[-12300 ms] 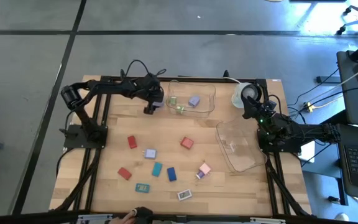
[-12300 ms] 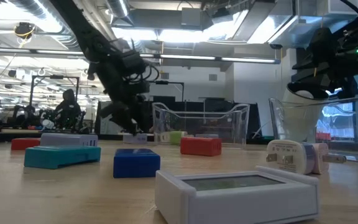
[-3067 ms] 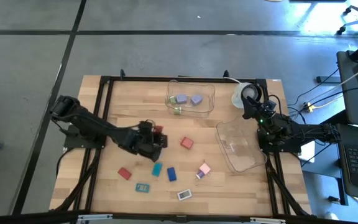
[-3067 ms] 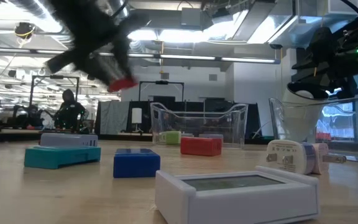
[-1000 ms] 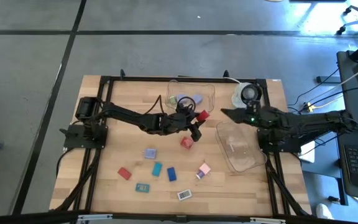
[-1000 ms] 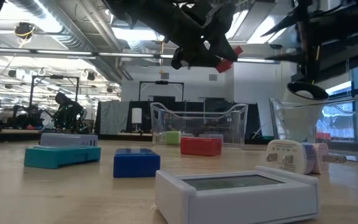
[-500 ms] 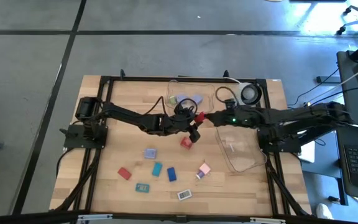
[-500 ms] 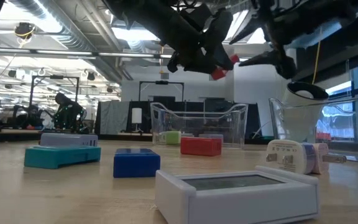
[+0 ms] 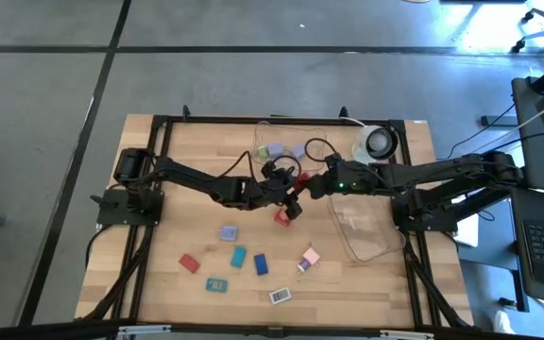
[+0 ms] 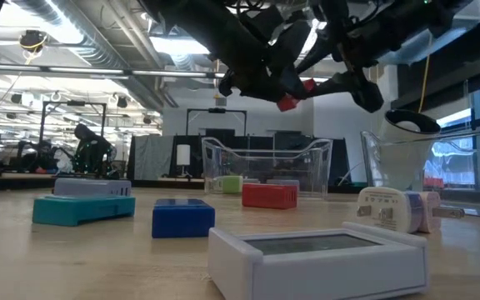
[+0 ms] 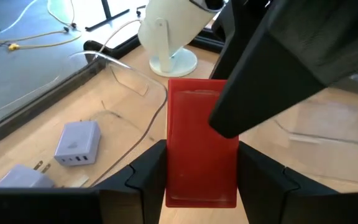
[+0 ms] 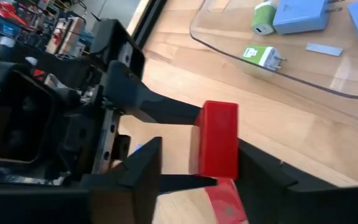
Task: Pick & Place Office items
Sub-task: Put the top red digital clock into the bottom transparent bin
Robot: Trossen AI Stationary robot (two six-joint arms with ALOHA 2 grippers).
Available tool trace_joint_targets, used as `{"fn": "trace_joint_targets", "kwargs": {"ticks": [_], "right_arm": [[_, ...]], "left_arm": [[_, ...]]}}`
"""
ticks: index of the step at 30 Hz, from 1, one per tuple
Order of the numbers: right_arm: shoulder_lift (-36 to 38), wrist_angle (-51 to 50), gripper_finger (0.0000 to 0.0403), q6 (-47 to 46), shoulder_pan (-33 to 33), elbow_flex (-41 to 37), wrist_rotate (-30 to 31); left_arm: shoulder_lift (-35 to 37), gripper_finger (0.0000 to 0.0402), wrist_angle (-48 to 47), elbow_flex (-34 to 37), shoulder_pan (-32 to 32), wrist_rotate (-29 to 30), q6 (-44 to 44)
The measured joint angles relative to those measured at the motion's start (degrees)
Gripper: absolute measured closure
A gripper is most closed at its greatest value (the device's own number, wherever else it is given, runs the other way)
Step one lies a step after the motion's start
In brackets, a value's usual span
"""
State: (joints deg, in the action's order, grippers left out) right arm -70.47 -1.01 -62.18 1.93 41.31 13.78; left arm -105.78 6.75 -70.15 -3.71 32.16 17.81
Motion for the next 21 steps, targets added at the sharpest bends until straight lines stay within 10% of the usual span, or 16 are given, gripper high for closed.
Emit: {"fn": "trace_joint_targets", "kwargs": {"ticks": [11, 21], "right_arm": [[-0.5, -0.3, 0.0339, 0.0, 0.0, 0.1, 0.3], [-0.5, -2.0, 0.0323, 1.3, 0.0, 0.1, -0.4]], "left_arm": [[0.0, 0.0240, 0.6, 0.0, -0.1, 0.5, -0.6], [0.0, 0.0200, 1.1, 0.1, -0.3, -4.2, 1.7]]}}
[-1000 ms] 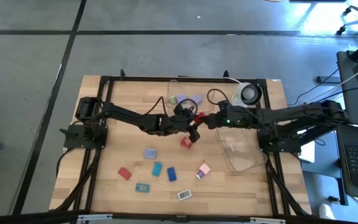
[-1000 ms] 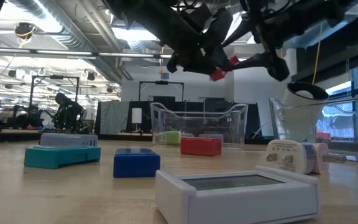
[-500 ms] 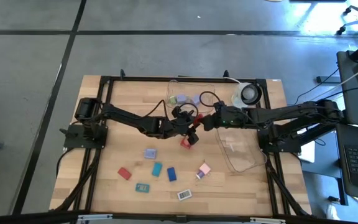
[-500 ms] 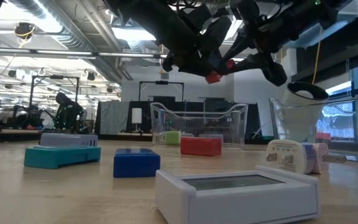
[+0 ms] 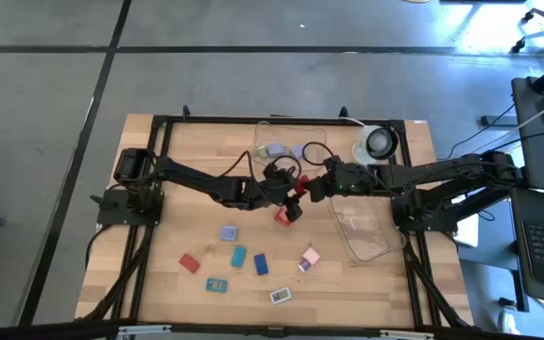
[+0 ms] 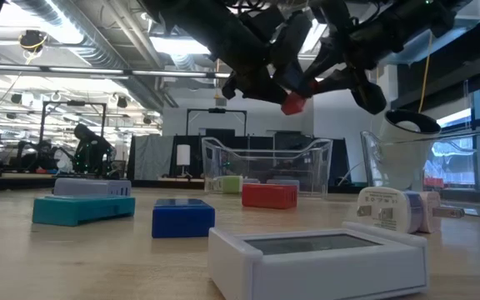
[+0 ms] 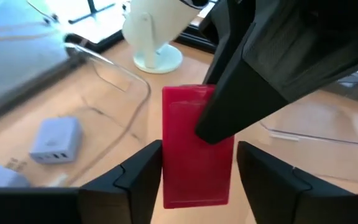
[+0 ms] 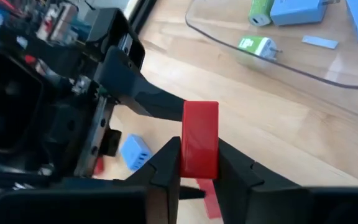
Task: Pick & Place Office items
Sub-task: Put the top red digital clock into the bottom transparent bin
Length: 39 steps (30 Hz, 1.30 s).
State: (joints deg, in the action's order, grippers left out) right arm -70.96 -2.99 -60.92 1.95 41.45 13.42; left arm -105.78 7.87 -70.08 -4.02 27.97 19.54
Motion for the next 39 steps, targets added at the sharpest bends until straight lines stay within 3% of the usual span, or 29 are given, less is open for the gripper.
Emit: {"fn": "trace_joint_targets", "kwargs": {"ticks": [5, 10, 16, 23, 31, 35, 39], "right_arm": [[0.0, -3.3, 0.0340, 1.8, -1.3, 0.0, -1.6], [1.5, -6.7, 0.0326, 4.5, -3.0, 0.0, -6.8], [6.3, -13.9, 0.0332, 6.9, -3.1, -0.1, -14.6], [14.4, -26.4, 0.0329, 7.4, 1.1, -0.1, -23.1], [18.3, -47.1, 0.0333, 4.5, 5.6, -0.1, -20.4], [16.3, -50.8, 0.0332, 4.5, 6.6, -0.1, -14.8], [13.1, -51.9, 0.0324, 4.4, 6.7, -0.1, -9.4]], "left_arm": [[1.1, 0.0166, -0.8, 0.0, 0.0, -2.3, 4.0], [2.3, 0.0143, -0.9, -0.1, -0.1, -2.6, 5.3], [3.3, 0.0140, -1.9, -0.1, -0.1, -2.4, 5.4], [3.4, 0.0140, -5.8, -0.1, -0.5, -4.4, 7.9], [3.4, 0.0142, -15.0, -0.1, -0.5, -5.7, 12.8], [3.4, 0.0140, -17.3, -0.1, -0.6, -5.8, 13.2], [3.4, 0.0140, -21.9, -0.1, -0.9, -11.0, 13.7]]}}
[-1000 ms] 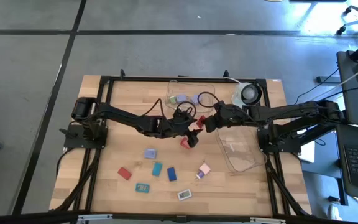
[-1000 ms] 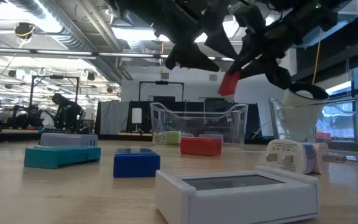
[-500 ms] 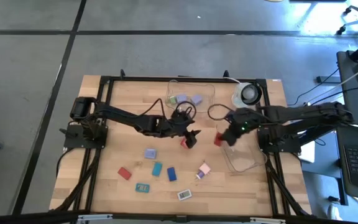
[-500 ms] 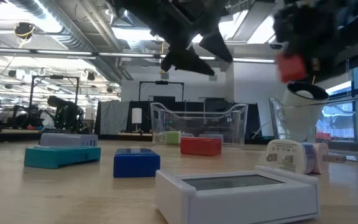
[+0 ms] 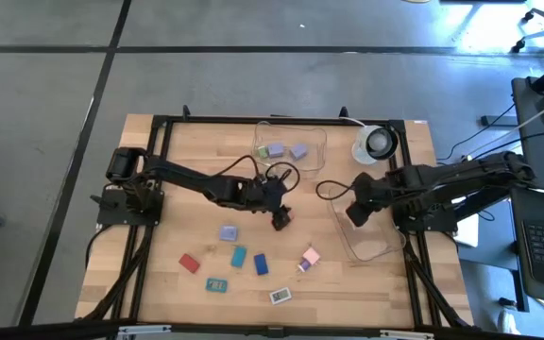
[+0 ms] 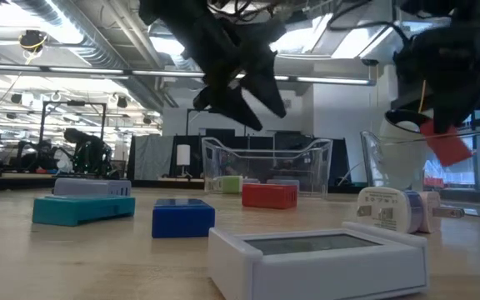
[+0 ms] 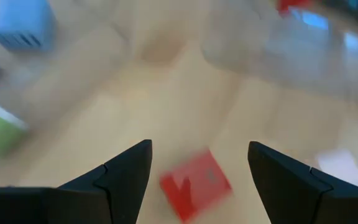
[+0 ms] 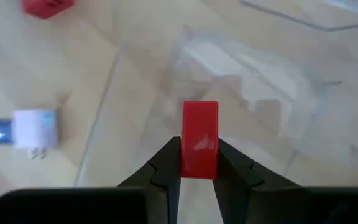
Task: Pick & Place Office items
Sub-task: Put the top red digital clock into the bottom transparent bin
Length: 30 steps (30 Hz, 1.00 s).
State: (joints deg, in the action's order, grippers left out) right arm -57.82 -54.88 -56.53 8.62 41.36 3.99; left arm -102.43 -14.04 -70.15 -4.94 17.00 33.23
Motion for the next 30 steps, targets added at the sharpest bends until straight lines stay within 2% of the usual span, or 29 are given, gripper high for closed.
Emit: {"fn": "trace_joint_targets", "kwargs": {"ticks": [7, 10, 22, 30], "right_arm": [[-6.3, 0.0, 0.0328, 1.3, 0.0, 0.0, 3.9], [-8.8, 0.0, 0.0326, 2.1, 0.0, 0.0, 4.2], [-17.4, 0.3, 0.0321, 2.8, 0.0, 0.0, 7.1], [-18.2, 0.2, 0.0319, 1.8, 0.0, 0.0, 6.2]], "left_arm": [[0.0, 0.0141, -10.6, 0.0, -1.1, -17.1, -3.4], [0.0, 0.0139, -15.1, 0.0, -2.0, -21.8, -5.9], [0.0, 0.0140, -29.8, 0.0, -6.9, -21.5, -8.1], [0.0, 0.0139, -35.2, 0.0, -9.4, -21.4, -10.6]]}}
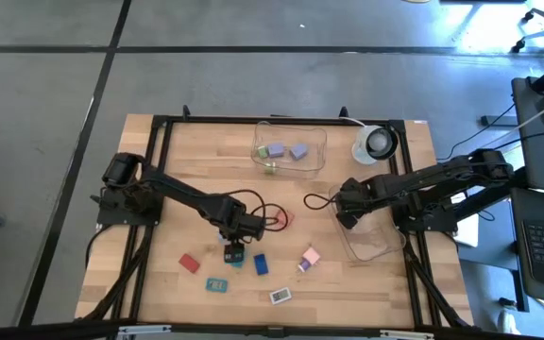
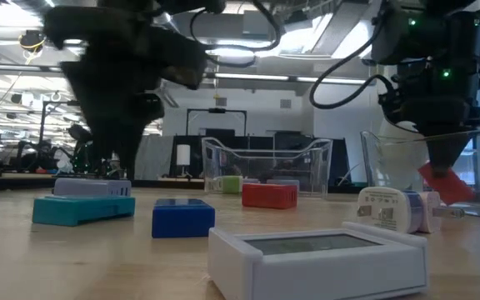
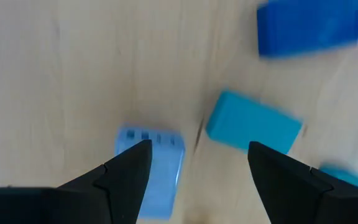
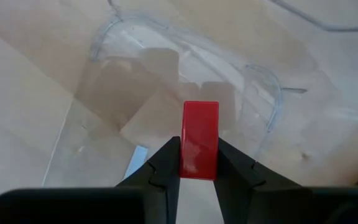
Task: Pick & Place Office items
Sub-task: Put the top red digital clock into the bottom transparent bin, then put the large purple charger adapter into the top transparent bin
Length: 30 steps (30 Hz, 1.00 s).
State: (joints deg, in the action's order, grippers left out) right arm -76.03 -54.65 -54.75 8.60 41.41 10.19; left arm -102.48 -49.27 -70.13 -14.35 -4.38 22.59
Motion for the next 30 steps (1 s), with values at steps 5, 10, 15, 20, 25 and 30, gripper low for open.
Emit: {"fn": "trace_joint_targets", "kwargs": {"ticks": [5, 10, 15, 20, 25, 30], "right_arm": [[-0.1, 0.0, 0.0289, 1.2, 0.0, -0.1, -1.3], [-0.1, 0.0, 0.0234, 1.2, 0.0, -0.1, -2.6], [0.0, 0.1, 0.0181, 1.2, 0.0, -0.1, -4.0], [0.0, 0.1, 0.0149, 1.2, 0.0, -0.1, -4.0], [0.0, 0.1, 0.0140, 1.2, 0.0, -0.1, -3.9], [0.0, 0.2, 0.0140, 1.2, 0.0, -0.1, -4.1]], "left_arm": [[0.0, 0.0139, -5.7, 0.5, -1.7, 3.4, -8.7], [0.0, 0.0139, -5.6, 3.0, -2.9, 7.9, -14.3], [0.0, 0.0139, -4.7, 5.6, -2.8, 9.7, -15.9], [-0.1, 0.0139, -2.3, 7.1, -2.4, 10.3, -15.9], [-0.1, 0.0141, 1.4, 8.1, -2.3, 10.0, -15.6], [-0.1, 0.0173, 1.6, 8.1, -2.3, 10.6, -13.8]]}}
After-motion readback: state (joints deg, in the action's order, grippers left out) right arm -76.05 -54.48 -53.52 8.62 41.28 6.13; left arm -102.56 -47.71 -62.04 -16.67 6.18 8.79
